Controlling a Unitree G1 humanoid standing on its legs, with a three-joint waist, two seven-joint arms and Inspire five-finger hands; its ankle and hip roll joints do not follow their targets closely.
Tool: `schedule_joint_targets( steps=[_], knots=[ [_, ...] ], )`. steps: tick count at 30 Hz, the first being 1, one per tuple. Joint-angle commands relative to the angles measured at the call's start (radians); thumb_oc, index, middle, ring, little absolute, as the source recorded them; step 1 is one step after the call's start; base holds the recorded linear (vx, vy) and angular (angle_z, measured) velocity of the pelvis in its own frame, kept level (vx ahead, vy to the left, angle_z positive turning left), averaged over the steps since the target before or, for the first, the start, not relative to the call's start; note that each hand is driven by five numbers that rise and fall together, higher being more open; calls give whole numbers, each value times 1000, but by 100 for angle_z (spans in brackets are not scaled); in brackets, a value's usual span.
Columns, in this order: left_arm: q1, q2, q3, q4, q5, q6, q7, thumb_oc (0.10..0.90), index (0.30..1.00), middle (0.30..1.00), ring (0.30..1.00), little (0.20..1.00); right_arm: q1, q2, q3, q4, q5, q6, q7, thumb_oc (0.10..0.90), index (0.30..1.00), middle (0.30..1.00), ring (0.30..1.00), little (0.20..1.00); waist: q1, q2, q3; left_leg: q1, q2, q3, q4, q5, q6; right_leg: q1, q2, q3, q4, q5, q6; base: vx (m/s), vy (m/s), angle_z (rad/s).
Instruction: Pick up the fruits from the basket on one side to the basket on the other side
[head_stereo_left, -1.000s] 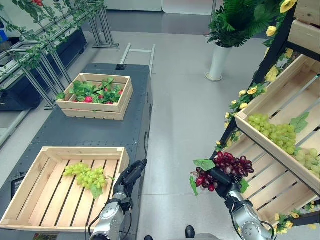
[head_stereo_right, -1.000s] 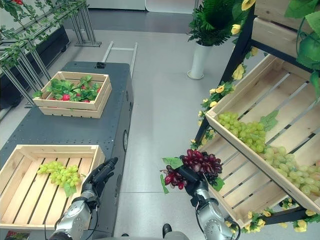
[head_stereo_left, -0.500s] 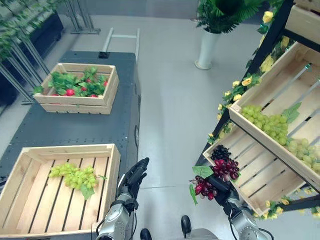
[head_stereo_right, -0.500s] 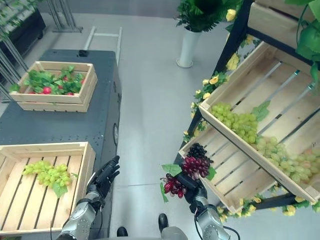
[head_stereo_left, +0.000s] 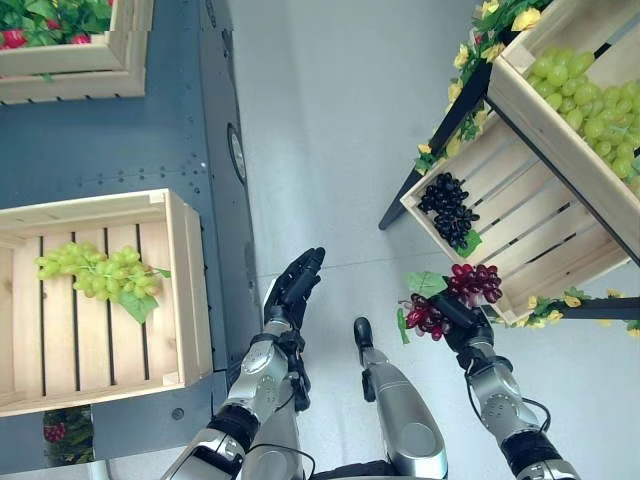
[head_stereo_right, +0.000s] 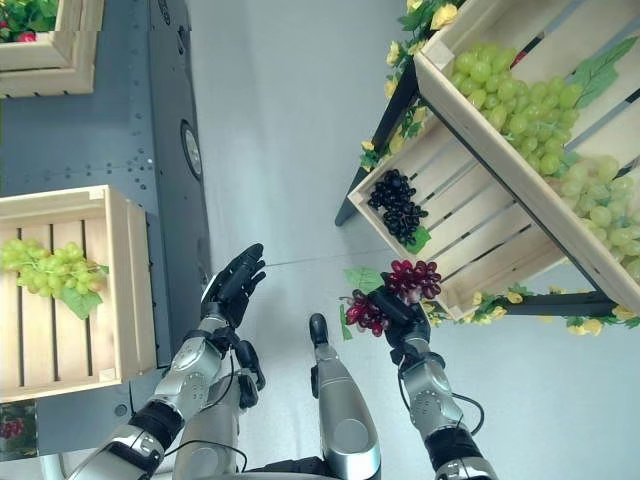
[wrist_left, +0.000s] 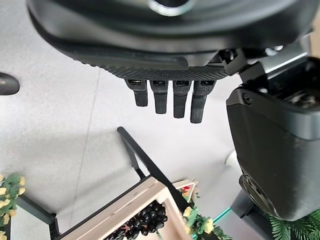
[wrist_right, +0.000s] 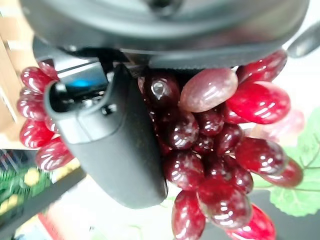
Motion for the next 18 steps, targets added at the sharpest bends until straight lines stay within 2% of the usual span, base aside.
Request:
schedule_joint_targets(
  steps=[1,5,8,11,12,13,15,16,17,18],
  knots=[
    [-24,-14,-21,-114,7,-85,-9,800,900,900,900,900,-56,-104,-76,-106,9,-95,-30,400,300,300,300,300,0,1,4,-9,-20,-52,136,-108,-25,-2,45,-81,168,-111,-55,-1,-2,-9],
    [-33,12,-32,-144,22,-72,-21,800,900,900,900,900,-60,-143,-92,-90,-21,-111,-90,400,300,300,300,300,3,-14,4,-65,-11,-66,199,-129,-22,-50,52,-93,223,-129,-59,-15,-60,1],
    [-46,33,-41,-164,29,-63,-28,800,900,900,900,900,-89,-166,-110,-68,-64,-172,-190,400,300,300,300,300,8,-23,4,-119,-9,-87,264,-148,-14,-93,61,-100,278,-147,-68,-17,-71,10],
    [-51,40,-40,-176,25,-50,-31,800,900,900,900,900,-122,-191,-133,-64,-125,-197,-266,400,300,300,300,300,10,-21,4,-143,-7,-99,297,-157,-13,-108,64,-103,302,-158,-73,1,-58,6],
    [-56,45,-43,-181,24,-40,-34,800,900,900,900,900,-150,-213,-150,-70,-192,-209,-328,400,300,300,300,300,12,-15,4,-162,-9,-111,316,-151,-17,-121,66,-104,316,-164,-78,7,-47,1],
    [-57,45,-44,-182,24,-38,-33,800,900,900,900,900,-155,-217,-152,-71,-204,-208,-338,400,300,300,300,300,11,-14,4,-165,-9,-113,319,-150,-18,-124,66,-105,318,-165,-79,5,-52,-2],
    [-67,51,-49,-182,22,-27,-35,800,900,900,900,900,-198,-270,-163,-74,-310,-189,-393,400,300,300,300,300,14,-8,4,-185,-9,-123,331,-137,-21,-139,66,-107,329,-170,-84,-39,-50,0],
    [-74,53,-49,-183,21,-24,-38,800,900,900,900,900,-215,-290,-166,-74,-329,-174,-403,400,300,300,300,300,15,-10,4,-209,-9,-119,333,-111,-16,-158,62,-110,327,-154,-92,-22,-41,2],
    [-72,56,-51,-187,18,-17,-42,800,900,900,900,900,-227,-311,-167,-71,-339,-156,-410,400,300,300,300,300,19,-5,4,-199,-11,-131,334,-123,-24,-149,64,-111,331,-170,-87,-86,-68,4],
    [-77,59,-56,-187,13,-20,-58,800,900,900,900,900,-268,-355,-160,-45,-347,-105,-404,400,300,300,300,300,25,-5,4,-222,-12,-128,333,-97,-21,-168,59,-118,329,-157,-93,-19,-49,5]
  ],
)
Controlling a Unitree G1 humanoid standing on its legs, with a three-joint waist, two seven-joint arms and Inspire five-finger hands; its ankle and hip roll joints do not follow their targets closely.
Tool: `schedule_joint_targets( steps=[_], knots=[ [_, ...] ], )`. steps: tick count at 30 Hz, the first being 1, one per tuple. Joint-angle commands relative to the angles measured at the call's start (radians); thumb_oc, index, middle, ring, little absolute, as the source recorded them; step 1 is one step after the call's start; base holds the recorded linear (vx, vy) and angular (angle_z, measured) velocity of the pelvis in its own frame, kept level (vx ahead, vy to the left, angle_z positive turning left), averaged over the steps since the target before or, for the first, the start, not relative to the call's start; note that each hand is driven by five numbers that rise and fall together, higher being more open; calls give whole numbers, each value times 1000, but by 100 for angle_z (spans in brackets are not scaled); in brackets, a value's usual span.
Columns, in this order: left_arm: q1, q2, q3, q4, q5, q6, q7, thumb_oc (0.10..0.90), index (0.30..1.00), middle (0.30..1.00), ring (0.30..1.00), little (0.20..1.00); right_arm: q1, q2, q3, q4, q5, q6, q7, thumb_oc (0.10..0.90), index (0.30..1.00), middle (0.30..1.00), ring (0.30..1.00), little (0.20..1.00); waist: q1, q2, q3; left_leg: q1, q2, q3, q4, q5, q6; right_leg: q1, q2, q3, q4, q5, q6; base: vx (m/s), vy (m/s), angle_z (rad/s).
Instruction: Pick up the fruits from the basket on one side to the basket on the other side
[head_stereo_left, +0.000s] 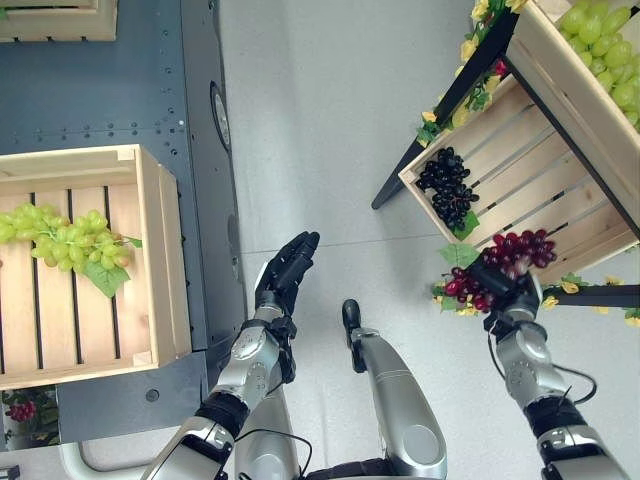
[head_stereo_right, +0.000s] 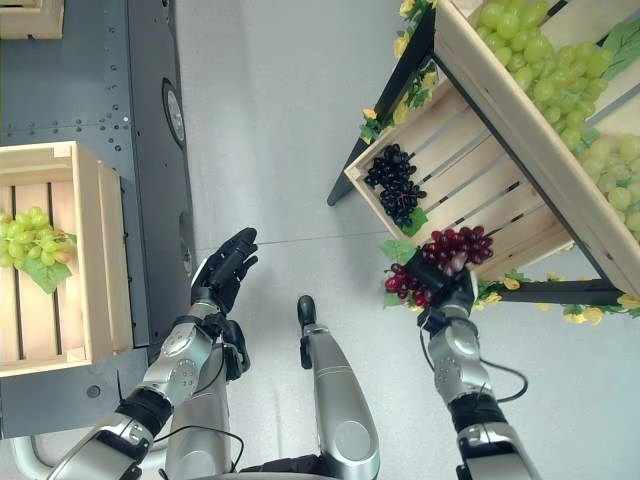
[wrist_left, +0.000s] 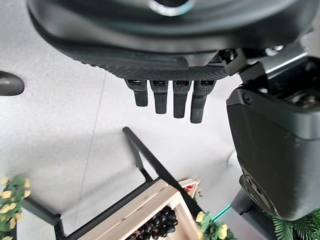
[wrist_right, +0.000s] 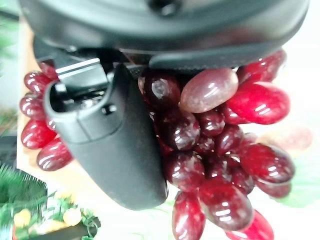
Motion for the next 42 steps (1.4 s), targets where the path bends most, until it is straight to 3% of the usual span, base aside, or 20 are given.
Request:
schedule_joint_targets(
  steps=[1,4,11,26,35,36,37,42],
  knots=[
    [-31,-10,-36,-144,9,-41,-61,800,900,900,900,900,-93,-204,-113,-59,-60,-61,-58,400,300,300,300,300,18,14,-12,0,-36,-12,111,-31,-17,63,35,-82,44,-49,-71,-75,-55,5],
    [-46,-6,-45,-146,-16,-46,-81,800,900,900,900,900,-208,-285,-64,52,-47,-6,-87,400,300,300,300,300,37,19,-12,-10,-42,-15,97,-20,-20,56,34,-91,36,-49,-72,-42,-46,8],
    [-65,-5,-60,-145,-48,-63,-123,800,900,900,900,900,-386,-365,10,217,-92,130,-105,400,300,300,300,300,62,26,-12,-38,-46,-24,107,-22,-20,32,37,-104,60,-60,-77,-18,-26,5],
    [-36,25,-70,-154,-114,-64,-137,800,900,900,900,900,-473,-507,92,329,-265,307,-87,400,300,300,300,300,79,37,-12,-81,-57,-30,126,-44,-6,-18,18,-124,109,-79,-74,0,5,5],
    [-39,43,-80,-201,-134,-71,-158,800,900,900,900,900,-502,-519,76,398,-265,395,-255,400,300,300,300,300,86,45,-12,-119,-63,-29,141,-66,3,-70,7,-127,156,-89,-71,0,0,0],
    [-39,44,-83,-204,-136,-73,-158,800,900,900,900,900,-500,-520,72,403,-268,396,-269,582,573,573,573,573,86,46,-12,-122,-64,-28,141,-68,5,-74,6,-127,158,-88,-70,0,0,0],
    [-41,43,-85,-206,-139,-74,-159,800,900,900,900,900,-497,-516,69,407,-274,392,-291,800,900,900,900,900,85,47,-12,-122,-65,-27,137,-69,6,-75,6,-127,154,-88,-69,-30,26,4],
    [-49,34,-99,-203,-147,-85,-177,800,900,900,900,900,-515,-510,78,426,-346,419,-346,800,900,900,900,900,85,55,-12,-126,-71,-24,128,-69,8,-84,4,-126,151,-86,-68,-26,24,4]
  ],
)
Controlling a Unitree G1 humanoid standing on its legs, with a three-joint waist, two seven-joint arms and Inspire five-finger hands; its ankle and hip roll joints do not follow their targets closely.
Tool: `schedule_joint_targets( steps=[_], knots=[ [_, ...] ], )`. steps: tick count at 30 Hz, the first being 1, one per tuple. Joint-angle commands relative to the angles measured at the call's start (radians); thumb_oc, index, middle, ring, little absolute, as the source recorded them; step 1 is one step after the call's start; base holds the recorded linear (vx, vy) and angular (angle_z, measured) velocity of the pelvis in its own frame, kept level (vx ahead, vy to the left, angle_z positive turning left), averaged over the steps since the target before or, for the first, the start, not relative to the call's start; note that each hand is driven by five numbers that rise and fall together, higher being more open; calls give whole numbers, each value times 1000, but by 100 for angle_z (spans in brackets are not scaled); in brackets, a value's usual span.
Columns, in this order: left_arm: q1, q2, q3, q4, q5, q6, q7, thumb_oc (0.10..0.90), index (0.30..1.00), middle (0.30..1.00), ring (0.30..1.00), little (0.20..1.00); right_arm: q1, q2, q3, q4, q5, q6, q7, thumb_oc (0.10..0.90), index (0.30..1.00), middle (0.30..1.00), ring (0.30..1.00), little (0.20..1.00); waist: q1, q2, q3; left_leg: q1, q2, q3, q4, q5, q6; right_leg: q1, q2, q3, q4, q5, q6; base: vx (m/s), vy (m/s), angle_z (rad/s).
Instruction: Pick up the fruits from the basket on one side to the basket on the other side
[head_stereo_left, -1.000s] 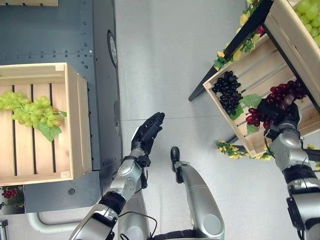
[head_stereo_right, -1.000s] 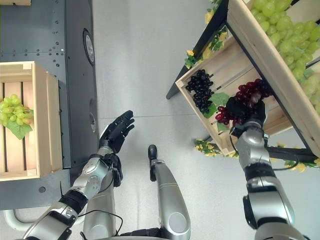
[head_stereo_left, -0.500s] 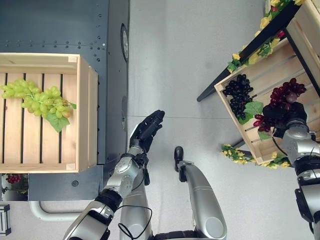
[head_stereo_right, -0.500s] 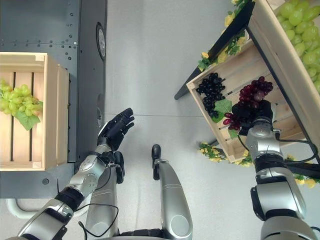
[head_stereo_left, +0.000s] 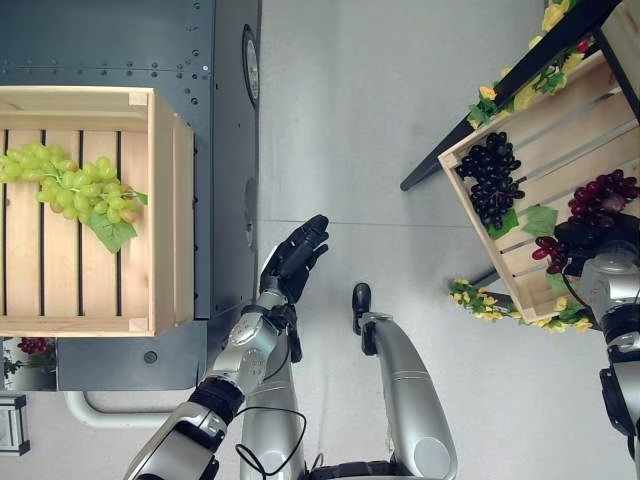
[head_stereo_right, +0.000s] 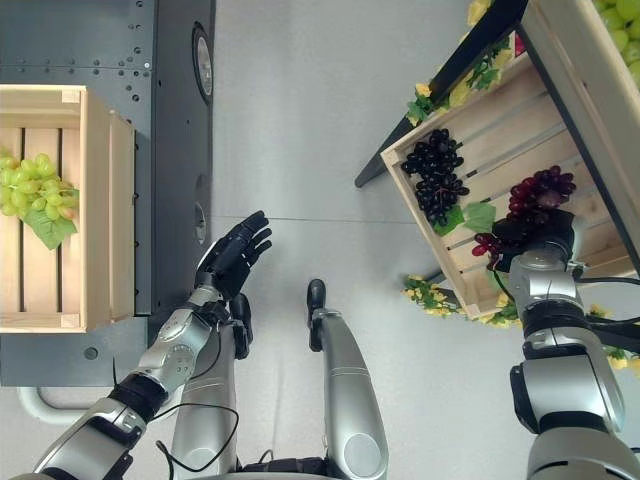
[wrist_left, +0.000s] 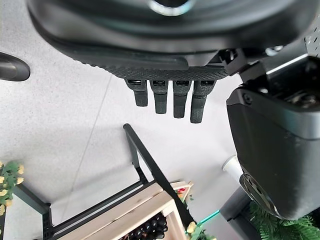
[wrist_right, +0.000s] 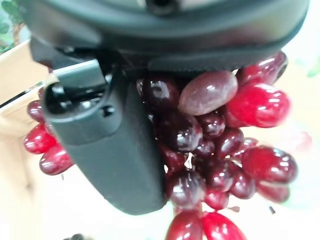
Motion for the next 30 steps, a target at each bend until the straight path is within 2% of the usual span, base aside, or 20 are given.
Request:
schedule_joint_targets(
  steps=[1,12,19,24,25,26,28,29,30],
  knots=[
    [8,-37,-43,-164,-1,-95,-67,800,900,900,900,900,-61,-202,-6,17,-116,-12,-117,800,900,900,900,900,5,12,-14,27,-47,56,80,-86,42,80,25,-59,14,-26,-28,-35,26,1],
    [-2,-27,-46,-166,5,-88,-65,800,900,900,900,900,-81,-178,26,23,-100,43,-110,800,900,900,900,900,10,12,-14,44,-51,64,57,-95,44,88,21,-58,7,-28,-27,-6,4,0],
    [2,-34,-39,-157,12,-82,-79,800,900,900,900,900,-89,-181,38,49,-116,42,-34,800,900,900,900,900,8,25,-14,85,-56,72,18,-81,39,120,25,-48,-24,-29,-28,6,28,-1],
    [-4,-38,-46,-157,67,-133,-56,800,900,900,900,900,-86,-163,48,18,-81,-41,35,800,900,900,900,900,7,30,-14,124,-59,84,-16,-76,39,149,22,-44,-45,-29,-24,21,65,0],
    [-13,-36,-42,-166,118,-175,-37,800,900,900,900,900,-76,-143,45,-11,-47,-91,57,800,900,900,900,900,6,32,-14,140,-64,87,-30,-71,39,160,24,-38,-53,-30,-24,17,64,1],
    [-14,-34,-40,-169,130,-184,-33,800,900,900,900,900,-72,-139,44,-16,-41,-101,60,800,900,900,900,900,6,33,-14,143,-64,88,-32,-71,39,163,24,-37,-54,-30,-24,26,95,0],
    [-30,-19,-26,-239,231,-238,31,800,900,900,900,900,-22,-102,25,-98,-26,-166,42,800,900,900,900,900,1,39,-14,155,-64,92,-29,-69,39,173,24,-34,-51,-39,-28,34,109,-3],
    [-49,0,-10,-288,297,-261,104,800,900,900,900,900,19,-67,13,-148,-60,-210,9,800,900,900,900,900,-3,45,-14,159,-63,96,-22,-69,37,178,22,-36,-44,-46,-31,37,103,-4],
    [-55,6,-5,-299,324,-267,133,800,900,900,900,900,29,-58,8,-160,-78,-220,8,800,900,900,900,900,-4,47,-14,160,-62,96,-18,-69,37,180,21,-38,-40,-48,-32,50,118,-5]
  ],
)
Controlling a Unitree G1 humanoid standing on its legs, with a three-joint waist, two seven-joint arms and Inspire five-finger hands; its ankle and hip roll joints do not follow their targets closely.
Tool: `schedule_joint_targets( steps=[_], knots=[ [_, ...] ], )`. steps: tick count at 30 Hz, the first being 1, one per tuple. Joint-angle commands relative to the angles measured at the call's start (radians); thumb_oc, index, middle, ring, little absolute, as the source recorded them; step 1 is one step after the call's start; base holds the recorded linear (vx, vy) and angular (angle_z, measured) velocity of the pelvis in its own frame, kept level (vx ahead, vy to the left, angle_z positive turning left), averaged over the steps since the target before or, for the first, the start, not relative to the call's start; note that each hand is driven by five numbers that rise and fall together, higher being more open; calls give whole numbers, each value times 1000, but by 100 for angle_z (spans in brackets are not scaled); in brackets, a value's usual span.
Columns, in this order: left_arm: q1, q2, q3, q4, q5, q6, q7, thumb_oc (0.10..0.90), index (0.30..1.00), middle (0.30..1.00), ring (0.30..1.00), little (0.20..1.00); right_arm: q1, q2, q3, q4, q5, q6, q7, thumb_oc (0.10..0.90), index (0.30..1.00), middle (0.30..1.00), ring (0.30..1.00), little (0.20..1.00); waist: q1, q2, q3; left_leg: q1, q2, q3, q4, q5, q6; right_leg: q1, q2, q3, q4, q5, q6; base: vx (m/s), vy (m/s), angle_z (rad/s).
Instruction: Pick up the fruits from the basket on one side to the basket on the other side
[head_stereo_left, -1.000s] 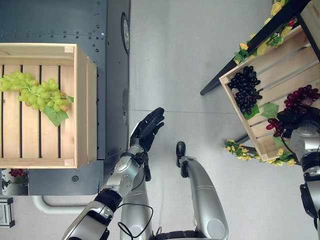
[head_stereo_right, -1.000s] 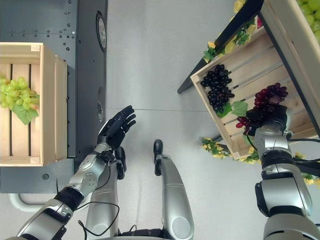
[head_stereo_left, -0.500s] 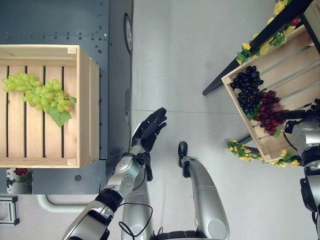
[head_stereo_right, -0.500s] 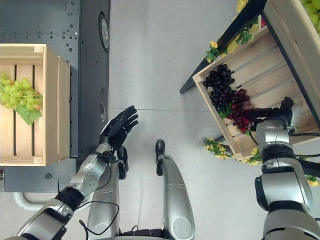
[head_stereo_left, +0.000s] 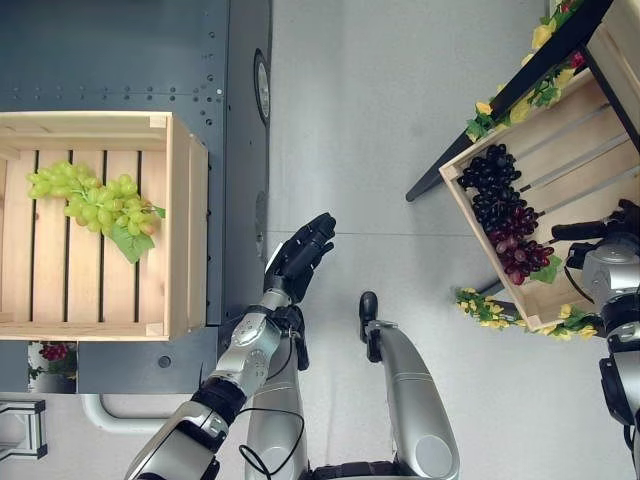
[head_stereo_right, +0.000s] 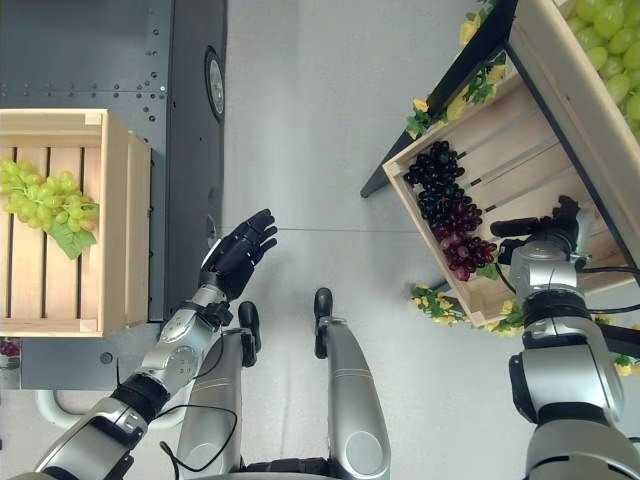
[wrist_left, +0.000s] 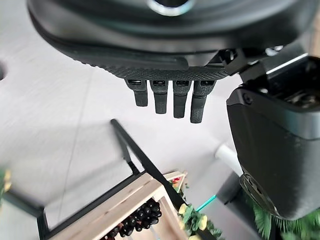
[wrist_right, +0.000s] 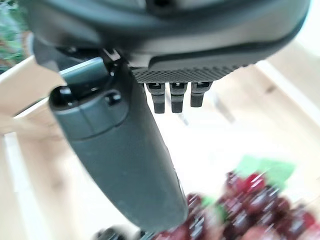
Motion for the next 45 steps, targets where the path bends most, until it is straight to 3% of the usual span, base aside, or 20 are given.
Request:
schedule_joint_targets(
  steps=[1,3,4,5,6,7,8,12,14,19,23,24,27,31,34,37,45],
  knots=[
    [-86,20,53,-262,296,-198,222,800,900,900,900,900,47,-39,-1,-113,-106,-186,-63,800,900,900,900,900,-11,32,-14,63,-48,82,58,-79,40,102,22,-54,6,-59,-39,44,97,0],
    [-112,44,74,-277,410,-168,338,800,900,900,900,900,70,-18,-1,-141,-138,-204,-43,800,900,900,900,900,-12,38,-14,69,-48,80,62,-74,36,108,16,-60,14,-66,-42,41,110,7],
    [-160,96,95,-258,589,-101,476,800,900,900,900,900,87,3,10,-171,-171,-218,-13,800,900,900,900,900,-14,46,-14,80,-46,80,65,-65,31,122,6,-69,20,-75,-45,26,89,11],
    [-160,96,94,-258,590,-101,477,800,900,900,900,900,88,3,9,-171,-171,-218,-13,800,900,900,900,900,-14,45,-14,80,-46,79,65,-65,31,122,6,-70,21,-75,-45,34,143,11],
    [-216,173,108,-221,797,-13,629,800,900,900,900,900,112,15,28,-201,-178,-240,24,800,900,900,900,900,-17,56,-14,96,-47,75,54,-55,24,139,-5,-76,23,-82,-47,26,119,7],
    [-256,245,107,-184,870,31,694,800,900,900,900,900,130,29,44,-219,-192,-252,43,800,900,900,900,900,-18,62,-14,109,-51,69,42,-51,23,152,-13,-77,29,-89,-46,29,129,3],
    [-264,258,107,-174,885,36,711,800,900,900,900,900,134,32,48,-223,-194,-253,48,800,900,900,900,900,-18,62,-14,113,-52,68,38,-49,22,155,-15,-77,30,-91,-46,21,89,-1],
    [-331,460,126,-79,1107,139,953,800,900,900,900,900,209,53,112,-244,-198,-288,106,800,900,900,900,900,-16,90,-14,197,-72,49,-37,-27,13,220,-48,-79,24,-109,-49,33,96,1],
    [-326,492,140,-61,1131,166,987,800,900,900,900,900,227,56,114,-241,-195,-288,122,800,900,900,900,900,-15,97,-14,218,-77,43,-53,-18,10,240,-53,-79,17,-113,-52,59,89,22],
    [-369,581,130,91,1090,234,972,800,900,900,900,900,246,45,147,-198,-195,-277,185,800,900,900,900,900,-14,116,-23,279,-87,31,-105,13,4,300,-66,-89,-12,-116,-62,67,75,16],
    [-479,662,17,236,1064,380,880,800,900,900,900,900,212,28,180,-162,-192,-286,231,800,900,900,900,900,-11,124,-26,274,-91,23,-108,30,0,303,-69,-93,-19,-114,-63,41,36,8],
    [-497,661,3,301,1002,403,855,800,900,900,900,900,202,32,189,-151,-191,-292,236,800,900,900,900,900,-10,123,-18,269,-92,18,-98,33,-1,302,-70,-95,-14,-116,-62,12,7,12],
    [-518,658,-8,403,1001,460,817,800,900,900,900,900,190,47,204,-139,-186,-289,243,800,900,900,900,900,-7,114,-14,250,-93,16,-91,33,4,289,-70,-96,-12,-114,-62,2,-2,3],
    [-567,673,-100,518,1115,553,719,800,900,900,900,900,177,55,233,-113,-146,-309,256,800,900,900,900,900,-2,93,-14,199,-88,18,-67,29,11,250,-69,-101,2,-112,-60,3,-24,8],
    [-551,670,-145,554,1187,570,668,800,900,900,900,900,179,56,241,-91,-143,-331,264,800,900,900,900,900,4,85,-14,156,-87,17,-46,27,15,216,-69,-103,10,-108,-58,34,14,16],
    [-522,659,-132,571,1172,561,696,800,900,900,900,900,184,53,247,-90,-138,-337,267,800,900,900,900,900,8,78,-14,127,-86,17,-35,26,19,190,-66,-105,14,-104,-56,31,37,9],
    [-511,665,-173,614,1349,563,660,800,900,900,900,900,168,44,270,-77,-130,-368,281,800,900,900,900,900,24,65,-14,46,-78,21,-1,15,26,117,-62,-114,38,-101,-50,6,51,6]
  ],
)
